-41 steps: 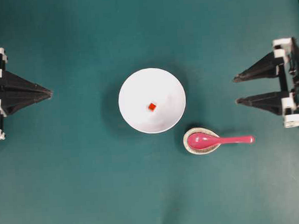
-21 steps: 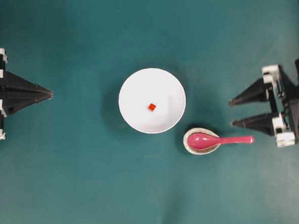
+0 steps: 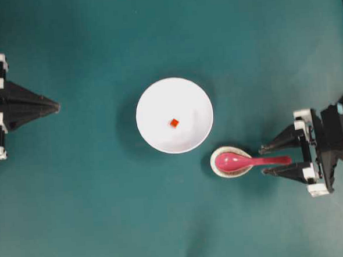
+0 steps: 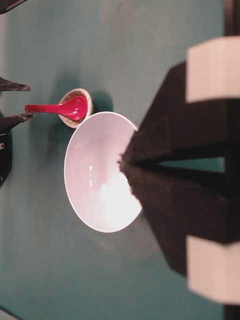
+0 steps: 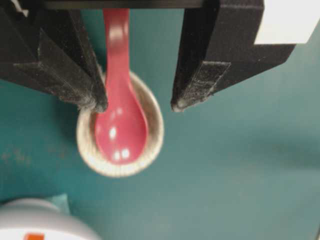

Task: Grip the spoon and scoop the red block from the bowl with right arm.
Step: 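Move the right gripper toward the pink spoon handle, then close the right gripper on the pink spoon handle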

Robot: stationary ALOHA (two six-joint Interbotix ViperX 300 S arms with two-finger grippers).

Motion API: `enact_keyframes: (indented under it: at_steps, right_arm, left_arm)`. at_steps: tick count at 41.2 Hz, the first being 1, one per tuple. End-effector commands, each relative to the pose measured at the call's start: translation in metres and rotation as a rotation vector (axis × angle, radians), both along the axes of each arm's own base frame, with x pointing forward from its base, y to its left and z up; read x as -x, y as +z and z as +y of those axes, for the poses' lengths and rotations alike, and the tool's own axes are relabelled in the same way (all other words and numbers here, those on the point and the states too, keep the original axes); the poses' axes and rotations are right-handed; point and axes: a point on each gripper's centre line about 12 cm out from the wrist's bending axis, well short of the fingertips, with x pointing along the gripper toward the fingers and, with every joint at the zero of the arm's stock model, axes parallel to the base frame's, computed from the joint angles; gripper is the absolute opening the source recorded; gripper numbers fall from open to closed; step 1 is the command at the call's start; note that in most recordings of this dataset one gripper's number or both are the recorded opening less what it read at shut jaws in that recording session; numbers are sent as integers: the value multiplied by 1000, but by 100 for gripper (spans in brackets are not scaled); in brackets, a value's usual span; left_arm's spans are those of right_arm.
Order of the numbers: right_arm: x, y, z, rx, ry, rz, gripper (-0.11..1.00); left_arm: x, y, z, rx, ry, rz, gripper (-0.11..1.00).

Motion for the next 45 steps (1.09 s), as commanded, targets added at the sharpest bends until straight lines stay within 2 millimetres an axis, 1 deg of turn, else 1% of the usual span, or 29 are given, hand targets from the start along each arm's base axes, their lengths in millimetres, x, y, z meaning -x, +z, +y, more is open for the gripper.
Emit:
enact_keyframes:
  at_steps: [1, 6, 16, 29, 45]
  right_arm:
    - [-2, -3, 3, 15, 2, -4, 59]
    - [-2, -10, 2, 49, 7, 12, 59]
    - [-1, -16, 1, 107, 20, 30, 59]
    - [-2, -27, 1, 137, 22, 69, 58]
    - [-2, -28, 2, 138, 23, 69, 58]
  left_arm:
    - [-3, 9, 1, -5, 2, -21, 0]
    - [-2, 9, 1, -7, 2, -20, 0]
    - [-2, 8, 1, -9, 1, -9, 0]
    - [-3, 8, 1, -9, 1, -7, 0]
    - [-2, 9, 1, -9, 1, -10, 0]
